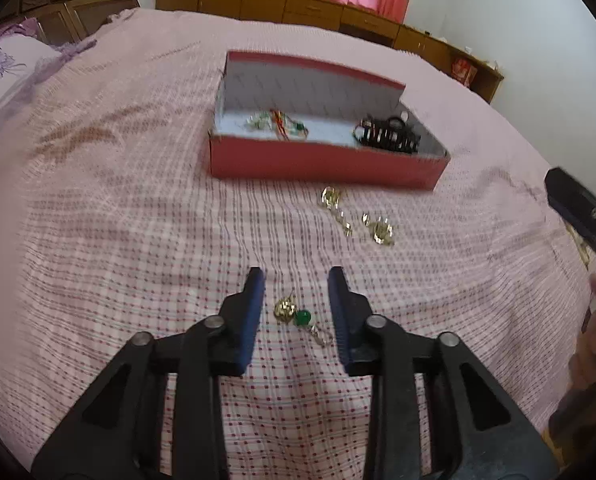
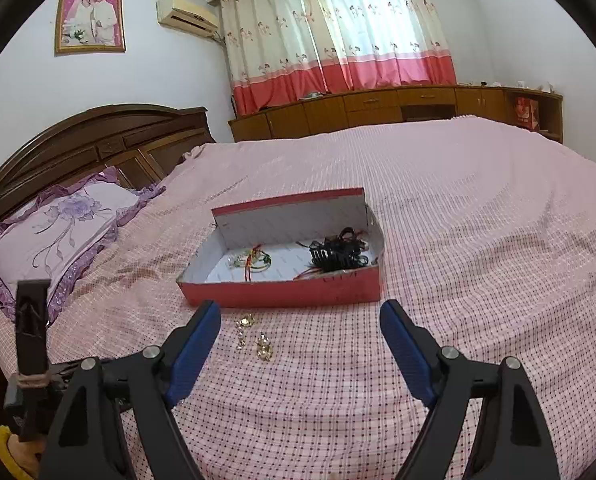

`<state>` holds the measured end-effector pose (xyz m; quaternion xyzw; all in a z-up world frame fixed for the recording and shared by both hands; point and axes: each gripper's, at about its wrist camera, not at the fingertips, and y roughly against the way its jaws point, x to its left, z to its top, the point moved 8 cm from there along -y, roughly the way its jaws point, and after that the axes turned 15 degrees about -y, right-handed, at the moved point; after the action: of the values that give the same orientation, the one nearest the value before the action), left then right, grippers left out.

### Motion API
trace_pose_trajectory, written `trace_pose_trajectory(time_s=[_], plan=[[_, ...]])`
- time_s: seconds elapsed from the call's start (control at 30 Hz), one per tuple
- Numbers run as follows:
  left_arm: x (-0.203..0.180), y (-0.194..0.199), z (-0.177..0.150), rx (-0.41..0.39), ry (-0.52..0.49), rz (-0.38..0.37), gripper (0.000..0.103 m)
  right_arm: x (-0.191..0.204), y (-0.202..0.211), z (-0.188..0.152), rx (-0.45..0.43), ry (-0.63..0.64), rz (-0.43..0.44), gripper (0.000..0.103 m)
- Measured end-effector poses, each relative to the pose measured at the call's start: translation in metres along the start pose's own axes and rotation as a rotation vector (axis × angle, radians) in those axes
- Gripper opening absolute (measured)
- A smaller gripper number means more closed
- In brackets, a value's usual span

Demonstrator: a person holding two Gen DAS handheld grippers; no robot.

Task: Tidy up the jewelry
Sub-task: 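Grasp a small gold earring with the left tool while the right tool grasps the gold pearl earring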

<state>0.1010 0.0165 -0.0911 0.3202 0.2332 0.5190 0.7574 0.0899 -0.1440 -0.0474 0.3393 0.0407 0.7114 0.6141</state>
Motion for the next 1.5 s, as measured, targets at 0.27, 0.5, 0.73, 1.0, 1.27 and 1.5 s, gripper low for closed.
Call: trace_pose_trajectory(time_s=[0.27,0.5,0.73,1.0,1.27,1.5], plan=[[-0.001,-0.021,-0.013,0.045,0.007,-0.02,0.006,-0.005,-0.001,-0.006,0.014,-0.01,-0.017,0.083],[0.004,-0.028,-0.013,0.039,0.037,-0.036,0.0,-0.004,-0.005,-0.009,0.027,-0.001,-0.022,0.08],[0.009,-0.011,-0.007,-0.011,0.05,-0.032,0.0,-0.004,-0.011,-0.014,0.041,0.002,-0.022,0.08],[0.022,0.008,0.007,-0.07,0.069,-0.01,0.0,0.007,-0.027,-0.026,0.083,0.035,-0.011,0.08],[0.037,0.019,0.008,-0.094,0.07,0.039,0.0,0.019,-0.059,-0.046,0.134,0.086,-0.018,0.079],[0.044,0.021,0.008,-0.105,0.065,0.068,0.0,0.021,-0.098,-0.065,0.208,0.104,-0.05,0.064]])
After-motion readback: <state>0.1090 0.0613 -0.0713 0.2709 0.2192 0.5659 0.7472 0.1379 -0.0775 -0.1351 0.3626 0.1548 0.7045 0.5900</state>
